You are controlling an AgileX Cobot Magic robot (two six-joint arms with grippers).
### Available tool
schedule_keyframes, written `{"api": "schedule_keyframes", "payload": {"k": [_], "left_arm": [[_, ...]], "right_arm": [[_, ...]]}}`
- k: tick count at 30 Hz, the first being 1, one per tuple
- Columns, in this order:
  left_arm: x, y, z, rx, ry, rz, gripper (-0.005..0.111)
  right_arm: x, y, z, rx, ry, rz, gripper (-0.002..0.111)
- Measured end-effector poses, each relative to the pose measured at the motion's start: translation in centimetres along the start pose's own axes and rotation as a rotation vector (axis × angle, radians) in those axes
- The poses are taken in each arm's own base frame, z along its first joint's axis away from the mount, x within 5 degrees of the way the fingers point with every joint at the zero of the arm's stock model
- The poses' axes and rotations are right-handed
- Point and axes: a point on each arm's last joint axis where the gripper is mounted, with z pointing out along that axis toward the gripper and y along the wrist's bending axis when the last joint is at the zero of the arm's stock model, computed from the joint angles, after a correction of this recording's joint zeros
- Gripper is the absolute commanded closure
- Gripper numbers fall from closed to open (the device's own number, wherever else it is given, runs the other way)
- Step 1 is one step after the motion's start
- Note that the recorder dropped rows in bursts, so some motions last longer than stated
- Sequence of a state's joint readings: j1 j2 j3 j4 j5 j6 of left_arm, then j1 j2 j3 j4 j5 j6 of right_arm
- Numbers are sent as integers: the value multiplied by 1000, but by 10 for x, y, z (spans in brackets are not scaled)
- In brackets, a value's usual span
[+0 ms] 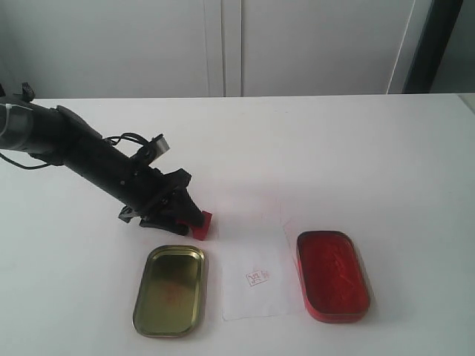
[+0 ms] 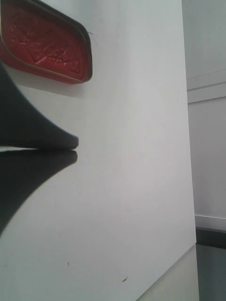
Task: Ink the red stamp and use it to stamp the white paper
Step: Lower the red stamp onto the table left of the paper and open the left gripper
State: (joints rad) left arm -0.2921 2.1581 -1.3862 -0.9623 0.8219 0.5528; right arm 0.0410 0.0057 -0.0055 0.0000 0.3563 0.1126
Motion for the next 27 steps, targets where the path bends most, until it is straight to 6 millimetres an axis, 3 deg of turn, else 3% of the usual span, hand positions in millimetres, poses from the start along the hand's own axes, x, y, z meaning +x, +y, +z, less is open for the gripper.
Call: {"api": "schedule_keyframes", "payload": {"k": [27], "left_arm": [[6, 2, -17, -190, 82, 53, 56]], "right_arm": [[0, 0, 0, 0, 0, 0, 108]]}}
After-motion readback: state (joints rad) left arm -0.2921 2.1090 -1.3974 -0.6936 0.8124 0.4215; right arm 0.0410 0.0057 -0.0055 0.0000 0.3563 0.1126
